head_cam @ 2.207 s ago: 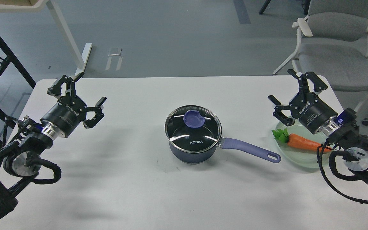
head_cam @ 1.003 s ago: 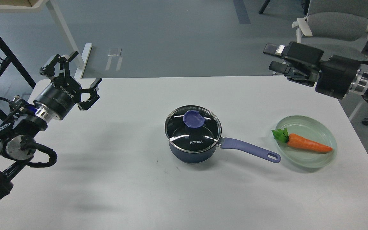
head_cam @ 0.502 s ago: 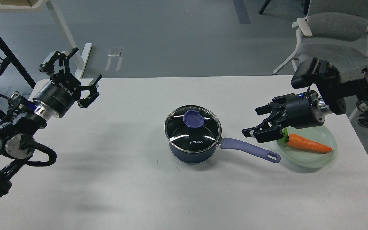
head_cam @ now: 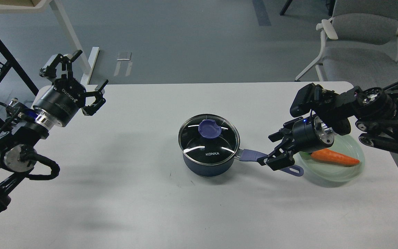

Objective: Open pot lid
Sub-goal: 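Lower the right gripper and grasp the purple saucepan handle, then reach the left gripper to the purple knob on the glass lid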

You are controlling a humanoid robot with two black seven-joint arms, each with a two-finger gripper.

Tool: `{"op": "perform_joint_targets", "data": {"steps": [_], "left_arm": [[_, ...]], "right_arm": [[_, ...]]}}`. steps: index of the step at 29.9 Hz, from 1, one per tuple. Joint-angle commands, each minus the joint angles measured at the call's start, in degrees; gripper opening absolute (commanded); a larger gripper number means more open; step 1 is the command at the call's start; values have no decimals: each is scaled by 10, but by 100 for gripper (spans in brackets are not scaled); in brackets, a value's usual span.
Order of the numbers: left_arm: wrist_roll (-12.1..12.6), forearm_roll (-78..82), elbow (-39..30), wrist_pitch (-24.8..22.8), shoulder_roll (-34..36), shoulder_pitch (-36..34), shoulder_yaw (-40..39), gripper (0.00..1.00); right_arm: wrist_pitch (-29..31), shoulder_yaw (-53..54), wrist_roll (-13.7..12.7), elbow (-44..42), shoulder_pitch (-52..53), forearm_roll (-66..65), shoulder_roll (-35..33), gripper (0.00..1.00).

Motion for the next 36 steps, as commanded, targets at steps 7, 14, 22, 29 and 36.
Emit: {"op": "perform_joint_targets", "data": {"steps": [7,14,22,29,36], "left_arm": [[0,0,-1,2,-3,-1,-1,99],[0,0,-5,2,-1,0,-1,99],[-1,0,-8,1,-1,0,-1,99],[-1,1,-8,1,-1,-4,0,99],[-19,103,-8,-3,-2,-24,2,99]], "right_arm": [[0,-25,0,5,-2,-21,-1,77],[0,-25,0,6,-2,-39,2,66],[0,-26,0,16,-1,-55,-1,53],[-11,-28,0,16,-1,-63,-2,33],[-11,-28,0,16,-1,-65,-2,27]]}}
